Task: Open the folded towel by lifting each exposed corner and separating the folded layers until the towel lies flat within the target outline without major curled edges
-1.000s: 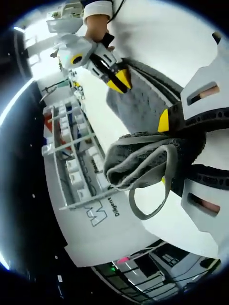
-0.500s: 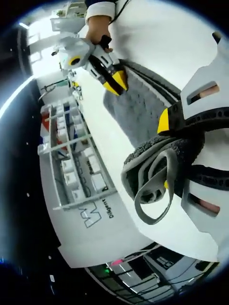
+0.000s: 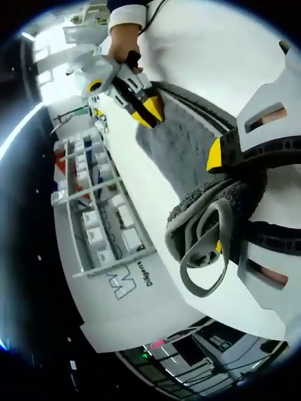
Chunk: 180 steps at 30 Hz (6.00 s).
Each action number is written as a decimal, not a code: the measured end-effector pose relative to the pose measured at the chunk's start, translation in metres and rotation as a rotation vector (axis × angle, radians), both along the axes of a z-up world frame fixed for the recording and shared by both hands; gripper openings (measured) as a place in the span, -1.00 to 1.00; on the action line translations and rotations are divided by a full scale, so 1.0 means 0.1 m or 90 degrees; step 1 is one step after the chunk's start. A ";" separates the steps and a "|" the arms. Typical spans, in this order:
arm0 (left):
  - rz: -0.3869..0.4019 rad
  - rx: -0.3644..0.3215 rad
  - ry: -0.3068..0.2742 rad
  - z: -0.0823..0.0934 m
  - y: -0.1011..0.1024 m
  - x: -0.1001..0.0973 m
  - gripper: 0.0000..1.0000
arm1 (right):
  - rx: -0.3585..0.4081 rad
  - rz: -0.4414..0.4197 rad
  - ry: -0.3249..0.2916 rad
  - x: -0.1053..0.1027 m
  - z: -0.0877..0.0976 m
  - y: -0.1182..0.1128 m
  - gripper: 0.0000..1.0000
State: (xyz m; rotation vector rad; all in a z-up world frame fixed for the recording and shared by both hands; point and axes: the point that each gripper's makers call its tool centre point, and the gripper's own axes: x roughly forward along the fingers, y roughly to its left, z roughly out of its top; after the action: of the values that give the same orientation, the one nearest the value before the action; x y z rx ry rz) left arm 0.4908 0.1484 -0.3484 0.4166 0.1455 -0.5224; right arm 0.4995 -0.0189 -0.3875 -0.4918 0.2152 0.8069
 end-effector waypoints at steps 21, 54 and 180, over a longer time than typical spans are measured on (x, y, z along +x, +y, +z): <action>0.042 -0.047 -0.025 0.17 0.32 0.08 0.05 | -0.006 -0.007 0.009 0.02 -0.04 -0.02 -0.80; -0.071 -0.027 0.009 0.04 0.00 0.02 0.26 | 0.006 0.138 -0.045 -0.29 0.21 0.31 -0.16; -0.135 -0.031 0.199 -0.42 0.56 -0.27 0.35 | 0.077 0.018 -0.108 0.60 0.22 -1.25 -0.21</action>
State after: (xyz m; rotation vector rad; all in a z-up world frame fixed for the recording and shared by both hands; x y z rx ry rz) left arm 0.4641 0.2047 -0.3899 0.3025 0.3914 -0.7971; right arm 0.5594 -0.1442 -0.3651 -0.4469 0.0030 0.7969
